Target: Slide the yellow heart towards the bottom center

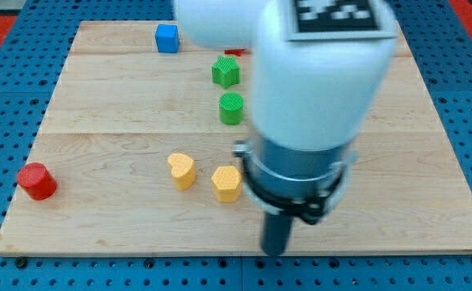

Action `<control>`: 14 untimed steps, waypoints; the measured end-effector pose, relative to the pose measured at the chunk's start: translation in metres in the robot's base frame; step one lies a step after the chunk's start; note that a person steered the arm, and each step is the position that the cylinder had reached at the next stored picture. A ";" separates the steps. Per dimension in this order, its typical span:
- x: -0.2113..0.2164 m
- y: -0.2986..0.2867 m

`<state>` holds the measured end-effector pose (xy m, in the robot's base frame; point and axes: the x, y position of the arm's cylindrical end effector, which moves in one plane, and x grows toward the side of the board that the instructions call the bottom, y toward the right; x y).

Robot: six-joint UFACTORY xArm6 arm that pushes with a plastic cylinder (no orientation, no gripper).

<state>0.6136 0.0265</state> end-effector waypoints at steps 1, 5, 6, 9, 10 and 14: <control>-0.063 -0.024; -0.039 -0.127; -0.093 -0.131; -0.093 -0.112; -0.067 -0.112; -0.059 0.046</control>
<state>0.5549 0.0722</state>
